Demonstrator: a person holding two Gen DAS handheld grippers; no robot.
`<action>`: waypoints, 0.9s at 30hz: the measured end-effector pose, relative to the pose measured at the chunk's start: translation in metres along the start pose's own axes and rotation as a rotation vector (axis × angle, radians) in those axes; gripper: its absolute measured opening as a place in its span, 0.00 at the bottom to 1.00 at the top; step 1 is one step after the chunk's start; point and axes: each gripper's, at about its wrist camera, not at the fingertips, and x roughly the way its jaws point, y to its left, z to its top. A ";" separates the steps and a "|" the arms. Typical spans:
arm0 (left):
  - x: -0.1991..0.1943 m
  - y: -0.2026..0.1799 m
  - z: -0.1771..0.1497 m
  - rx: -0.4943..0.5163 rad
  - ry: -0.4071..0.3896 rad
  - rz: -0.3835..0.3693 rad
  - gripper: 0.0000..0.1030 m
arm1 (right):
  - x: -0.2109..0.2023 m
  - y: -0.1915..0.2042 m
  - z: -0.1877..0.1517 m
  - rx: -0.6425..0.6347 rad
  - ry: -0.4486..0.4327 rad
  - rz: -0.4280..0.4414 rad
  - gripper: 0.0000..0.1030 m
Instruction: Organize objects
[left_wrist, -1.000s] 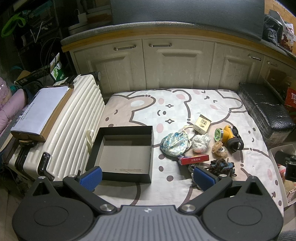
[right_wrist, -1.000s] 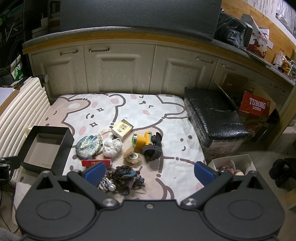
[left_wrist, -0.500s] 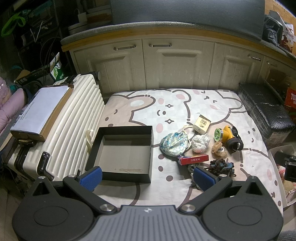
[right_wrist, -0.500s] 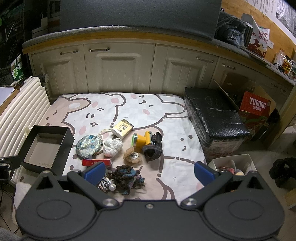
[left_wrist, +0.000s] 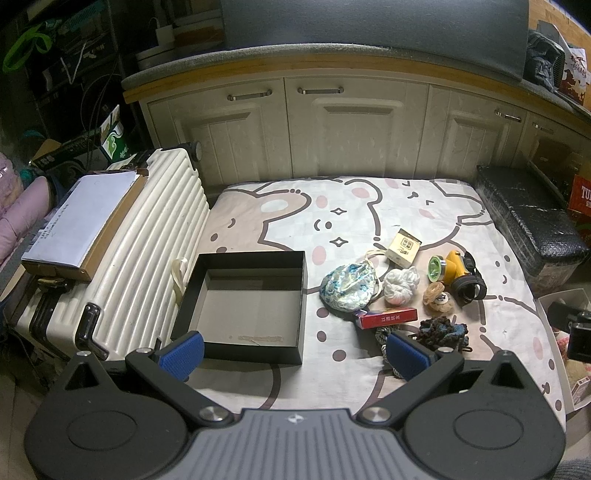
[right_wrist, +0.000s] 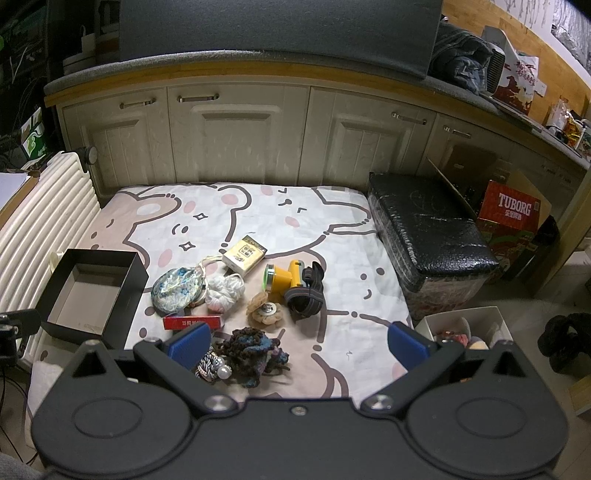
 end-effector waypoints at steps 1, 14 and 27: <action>0.000 0.000 0.000 0.000 0.000 0.000 1.00 | 0.000 -0.001 0.001 0.001 0.001 0.000 1.00; -0.007 0.000 0.000 -0.001 0.000 -0.001 1.00 | 0.002 0.000 -0.001 0.000 0.002 0.001 1.00; -0.018 0.008 -0.002 -0.004 -0.057 0.046 1.00 | -0.011 0.000 -0.003 0.002 -0.031 -0.001 1.00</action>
